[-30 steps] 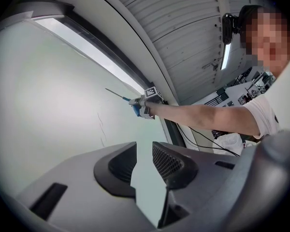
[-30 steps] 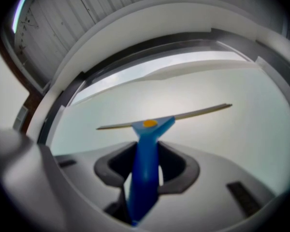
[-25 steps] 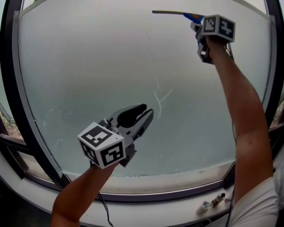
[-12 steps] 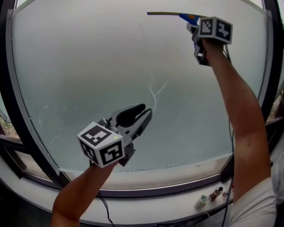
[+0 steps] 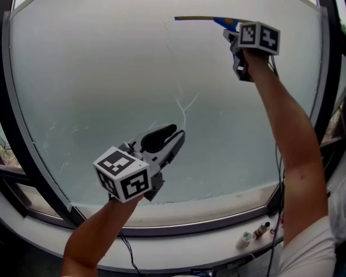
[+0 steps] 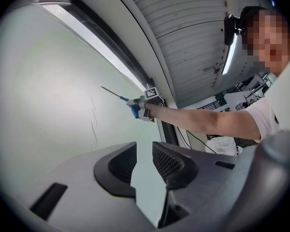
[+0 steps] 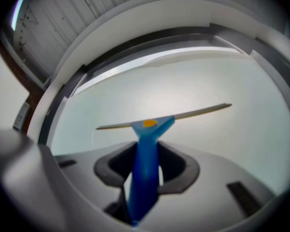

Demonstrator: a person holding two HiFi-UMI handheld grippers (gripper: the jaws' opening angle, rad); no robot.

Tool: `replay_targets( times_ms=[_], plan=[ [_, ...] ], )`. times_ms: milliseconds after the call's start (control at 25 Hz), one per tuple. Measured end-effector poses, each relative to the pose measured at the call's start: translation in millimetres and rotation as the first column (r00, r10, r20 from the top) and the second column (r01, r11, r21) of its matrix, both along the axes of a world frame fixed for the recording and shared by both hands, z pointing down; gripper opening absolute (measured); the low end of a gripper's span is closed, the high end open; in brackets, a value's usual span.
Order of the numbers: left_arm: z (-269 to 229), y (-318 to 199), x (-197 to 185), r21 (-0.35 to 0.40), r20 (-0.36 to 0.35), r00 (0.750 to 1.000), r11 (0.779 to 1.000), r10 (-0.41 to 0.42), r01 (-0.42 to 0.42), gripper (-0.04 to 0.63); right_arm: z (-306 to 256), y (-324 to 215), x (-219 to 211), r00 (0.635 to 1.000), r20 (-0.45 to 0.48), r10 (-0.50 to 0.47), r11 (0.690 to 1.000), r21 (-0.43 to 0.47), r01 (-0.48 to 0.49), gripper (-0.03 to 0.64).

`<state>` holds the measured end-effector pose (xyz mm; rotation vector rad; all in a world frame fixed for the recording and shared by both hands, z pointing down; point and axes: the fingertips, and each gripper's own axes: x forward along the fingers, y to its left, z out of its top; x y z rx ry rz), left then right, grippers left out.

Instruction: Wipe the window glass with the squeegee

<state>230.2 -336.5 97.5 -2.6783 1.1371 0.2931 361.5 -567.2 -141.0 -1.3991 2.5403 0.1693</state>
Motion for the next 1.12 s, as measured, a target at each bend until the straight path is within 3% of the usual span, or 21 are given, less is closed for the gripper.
replay_targets(
  times_ms=[1120],
  plan=[
    [28.0,3.2,10.8,-0.061,-0.014,1.0,0.998,0.018,-0.019,0.124,78.7,7.4,11.1,0.998,-0.05,0.029,0.998,-0.057,-0.032,0.147]
  ],
)
